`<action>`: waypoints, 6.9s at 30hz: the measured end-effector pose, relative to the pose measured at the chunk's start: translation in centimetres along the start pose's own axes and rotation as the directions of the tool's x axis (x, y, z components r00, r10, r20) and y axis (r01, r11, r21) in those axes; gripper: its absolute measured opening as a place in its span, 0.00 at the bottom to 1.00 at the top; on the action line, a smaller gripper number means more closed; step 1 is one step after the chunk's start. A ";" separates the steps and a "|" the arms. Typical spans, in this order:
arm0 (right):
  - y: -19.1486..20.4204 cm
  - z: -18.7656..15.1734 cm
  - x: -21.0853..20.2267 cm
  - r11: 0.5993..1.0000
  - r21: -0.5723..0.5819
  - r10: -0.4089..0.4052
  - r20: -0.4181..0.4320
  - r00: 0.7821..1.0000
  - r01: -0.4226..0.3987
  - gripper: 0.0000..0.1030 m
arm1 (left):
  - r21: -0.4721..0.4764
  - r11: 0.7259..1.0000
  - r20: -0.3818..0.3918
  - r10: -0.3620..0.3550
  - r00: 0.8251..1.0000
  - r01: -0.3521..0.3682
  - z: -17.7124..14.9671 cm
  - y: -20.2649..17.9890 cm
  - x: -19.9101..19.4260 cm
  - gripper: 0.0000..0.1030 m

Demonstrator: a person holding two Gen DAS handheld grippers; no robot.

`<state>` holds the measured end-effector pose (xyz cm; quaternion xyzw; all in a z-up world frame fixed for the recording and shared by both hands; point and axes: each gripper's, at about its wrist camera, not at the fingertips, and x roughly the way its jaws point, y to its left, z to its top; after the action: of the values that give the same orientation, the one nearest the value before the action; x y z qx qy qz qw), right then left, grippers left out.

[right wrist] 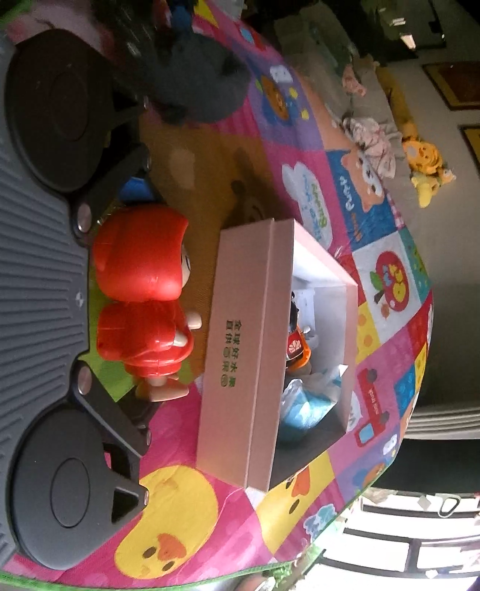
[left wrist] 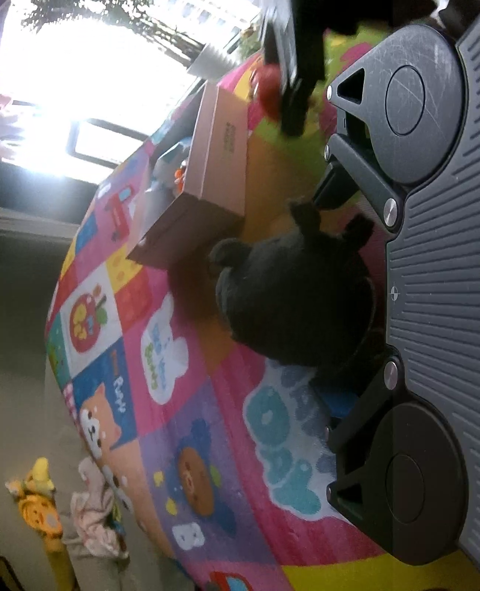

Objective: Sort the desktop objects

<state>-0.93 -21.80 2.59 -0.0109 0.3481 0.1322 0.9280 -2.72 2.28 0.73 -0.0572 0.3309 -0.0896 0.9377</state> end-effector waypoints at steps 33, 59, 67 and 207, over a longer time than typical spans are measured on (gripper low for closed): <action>-9.6 1.9 -7.5 0.987 0.159 -0.075 0.254 0.964 0.035 0.92 | 0.077 0.967 0.044 -0.248 0.968 0.244 19.4 -9.1 14.4 0.81; -2.7 12.1 3.6 0.991 -0.112 -0.054 0.184 0.981 0.075 0.95 | 0.013 0.976 0.079 -0.216 0.973 0.216 3.1 -1.0 4.2 0.97; -3.7 16.2 5.2 1.000 0.004 0.008 0.137 0.991 -0.009 1.00 | -0.054 0.957 0.113 -0.279 0.954 0.286 2.7 0.3 4.1 0.99; -3.3 0.0 4.3 0.981 0.079 -0.181 0.019 0.983 0.179 1.00 | 0.098 0.994 -0.017 0.047 0.999 -0.046 3.2 -3.5 7.1 1.00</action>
<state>3.05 -23.97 -0.47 -0.0048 0.3385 0.0343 0.9403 4.24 -2.50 -0.55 -0.0027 0.3363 -0.0843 0.9380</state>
